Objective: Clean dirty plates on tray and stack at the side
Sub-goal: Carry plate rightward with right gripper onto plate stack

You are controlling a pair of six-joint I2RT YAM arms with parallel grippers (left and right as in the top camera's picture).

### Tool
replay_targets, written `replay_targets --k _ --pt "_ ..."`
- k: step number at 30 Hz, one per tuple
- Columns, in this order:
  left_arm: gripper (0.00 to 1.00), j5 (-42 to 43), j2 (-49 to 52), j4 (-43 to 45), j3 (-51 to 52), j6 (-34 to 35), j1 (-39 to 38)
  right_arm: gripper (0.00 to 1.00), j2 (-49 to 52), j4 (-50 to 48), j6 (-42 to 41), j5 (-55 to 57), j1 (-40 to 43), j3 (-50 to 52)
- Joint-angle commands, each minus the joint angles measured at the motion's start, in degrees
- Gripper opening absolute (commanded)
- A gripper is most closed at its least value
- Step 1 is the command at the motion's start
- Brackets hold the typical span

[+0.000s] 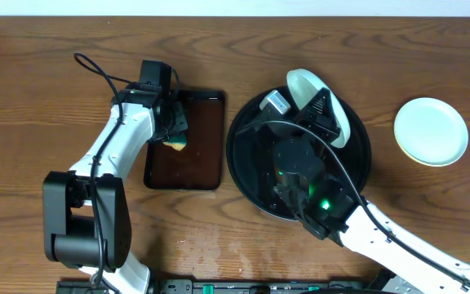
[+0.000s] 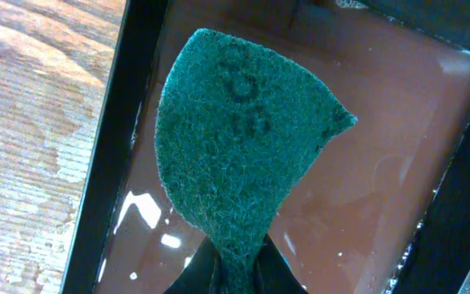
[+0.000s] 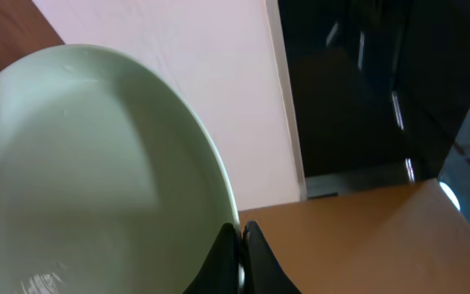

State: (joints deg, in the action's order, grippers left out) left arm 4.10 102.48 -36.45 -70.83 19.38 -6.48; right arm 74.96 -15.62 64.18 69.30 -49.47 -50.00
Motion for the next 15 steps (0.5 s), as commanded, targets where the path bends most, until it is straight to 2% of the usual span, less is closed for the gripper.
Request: replay_targets --k 1,4,8,12,15 --pt "0.08 -0.7 0.3 0.6 0.1 -1.7 -0.1 0.01 -0.7 0.0 -5.2 2.1 -0.4 -0.7" --pt "0.08 -0.7 0.3 0.8 0.1 -1.8 -0.1 0.01 -0.7 0.0 -10.0 2.1 0.0 -0.7" --pt "0.08 -0.7 0.3 1.3 0.6 -1.8 -0.1 0.01 -0.7 2.4 -20.4 1.7 2.1 -0.7" --pt "0.08 -0.7 0.3 4.0 2.3 -3.4 -0.2 0.01 -0.7 10.8 -35.3 -3.1 5.7 -0.7" --pt "0.08 -0.7 0.3 5.8 3.1 -4.2 -0.5 0.01 -0.7 19.3 -47.1 -13.1 9.7 -0.7"
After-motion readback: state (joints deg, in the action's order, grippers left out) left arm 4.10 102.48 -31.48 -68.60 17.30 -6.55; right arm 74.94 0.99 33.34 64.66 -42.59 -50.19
